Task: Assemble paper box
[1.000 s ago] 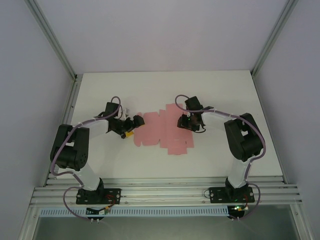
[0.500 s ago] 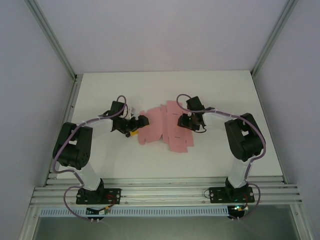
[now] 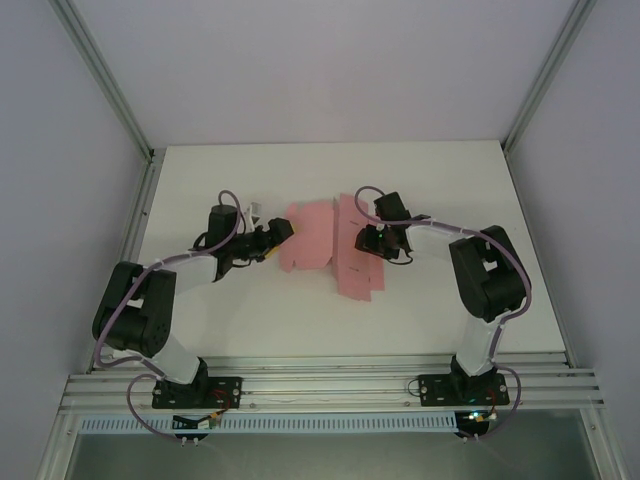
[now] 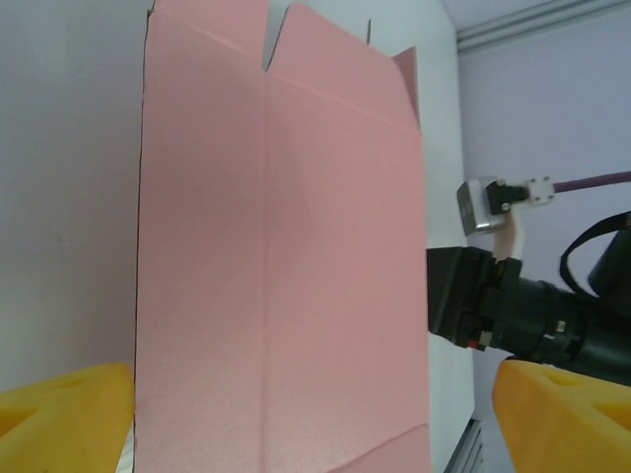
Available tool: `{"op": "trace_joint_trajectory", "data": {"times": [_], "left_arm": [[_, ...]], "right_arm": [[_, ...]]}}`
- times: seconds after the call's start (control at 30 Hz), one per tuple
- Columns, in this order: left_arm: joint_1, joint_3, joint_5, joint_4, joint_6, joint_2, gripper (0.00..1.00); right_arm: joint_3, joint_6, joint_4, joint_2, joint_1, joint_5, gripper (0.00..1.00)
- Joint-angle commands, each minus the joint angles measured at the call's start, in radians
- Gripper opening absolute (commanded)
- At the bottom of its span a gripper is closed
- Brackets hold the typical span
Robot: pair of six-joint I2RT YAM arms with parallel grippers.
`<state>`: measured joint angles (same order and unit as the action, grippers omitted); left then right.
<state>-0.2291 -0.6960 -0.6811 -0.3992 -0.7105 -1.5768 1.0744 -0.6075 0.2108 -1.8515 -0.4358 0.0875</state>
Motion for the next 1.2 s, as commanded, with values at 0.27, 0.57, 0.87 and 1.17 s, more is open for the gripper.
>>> {"op": "trace_joint_trajectory", "data": {"times": [0.27,0.57,0.87,1.17], "left_arm": [[0.016,0.136,-0.089,-0.476,-0.155,0.098,0.81],[0.017,0.148,-0.158,-0.742,-0.302,-0.034,0.73],[0.016,0.090,-0.176,-0.922,-0.417,-0.197,0.68],[0.009,0.032,-0.001,-0.195,-0.012,-0.030,0.51]], "right_arm": [[-0.060,-0.016,0.079,-0.087,-0.009,0.004,0.45],[-0.079,-0.019,0.039,-0.080,-0.011,0.026,0.45],[-0.088,-0.023,0.032,-0.072,-0.011,0.016,0.46],[-0.085,-0.023,0.055,-0.066,-0.011,0.001,0.46]]}}
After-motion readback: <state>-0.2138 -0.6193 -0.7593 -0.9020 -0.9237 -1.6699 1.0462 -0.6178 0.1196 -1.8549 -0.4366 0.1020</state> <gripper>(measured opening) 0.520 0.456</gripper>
